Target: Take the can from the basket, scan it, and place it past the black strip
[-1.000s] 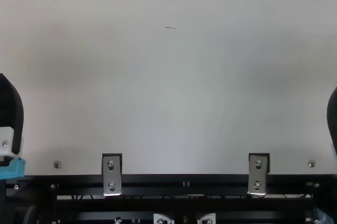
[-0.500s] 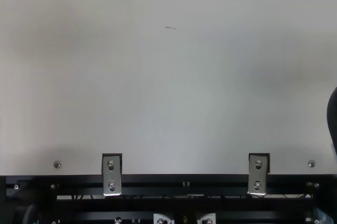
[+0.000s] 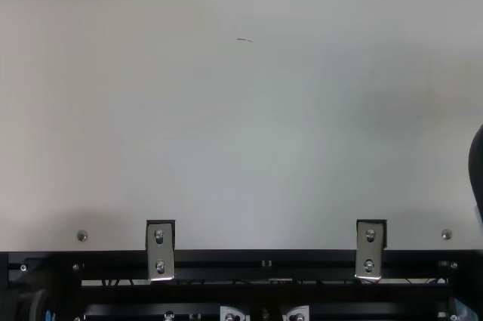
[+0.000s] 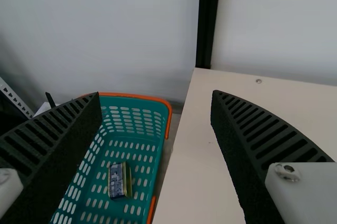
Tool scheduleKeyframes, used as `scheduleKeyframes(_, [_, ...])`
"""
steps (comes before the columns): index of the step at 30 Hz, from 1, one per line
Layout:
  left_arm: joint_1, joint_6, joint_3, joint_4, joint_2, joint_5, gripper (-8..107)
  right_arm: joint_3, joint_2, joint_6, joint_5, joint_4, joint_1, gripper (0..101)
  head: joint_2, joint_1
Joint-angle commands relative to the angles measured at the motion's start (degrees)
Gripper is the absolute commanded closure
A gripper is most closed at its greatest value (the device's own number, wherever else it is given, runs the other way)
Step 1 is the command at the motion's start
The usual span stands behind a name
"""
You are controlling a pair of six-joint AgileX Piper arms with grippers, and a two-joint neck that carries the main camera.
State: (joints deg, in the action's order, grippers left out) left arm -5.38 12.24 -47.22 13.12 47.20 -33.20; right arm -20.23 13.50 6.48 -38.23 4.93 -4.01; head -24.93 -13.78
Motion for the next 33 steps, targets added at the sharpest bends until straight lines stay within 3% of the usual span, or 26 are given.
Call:
scheduleKeyframes(1, [-2.2, -2.7, -3.0, -1.6, 4.7, -0.2, 9, 0.0, 0.0, 0.0, 0.0, 0.0, 0.0, 0, -0.8, -1.9])
scheduleKeyframes(9, [-11.3, -11.7, -7.1, -9.0, 15.2, -0.5, 9, 0.0, 0.0, 0.0, 0.0, 0.0, 0.0, 0, -0.8, -1.9])
scheduleKeyframes(17, [-18.2, -17.7, -8.2, -14.0, 24.2, -0.2, 9, 0.0, 0.0, 0.0, 0.0, 0.0, 0.0, 0, -0.8, -1.9])
scheduleKeyframes(33, [-24.3, -19.7, -10.4, -16.3, 43.8, 3.0, 9, 0.0, 0.0, 0.0, 0.0, 0.0, 0.0, 0, -0.8, -1.9])
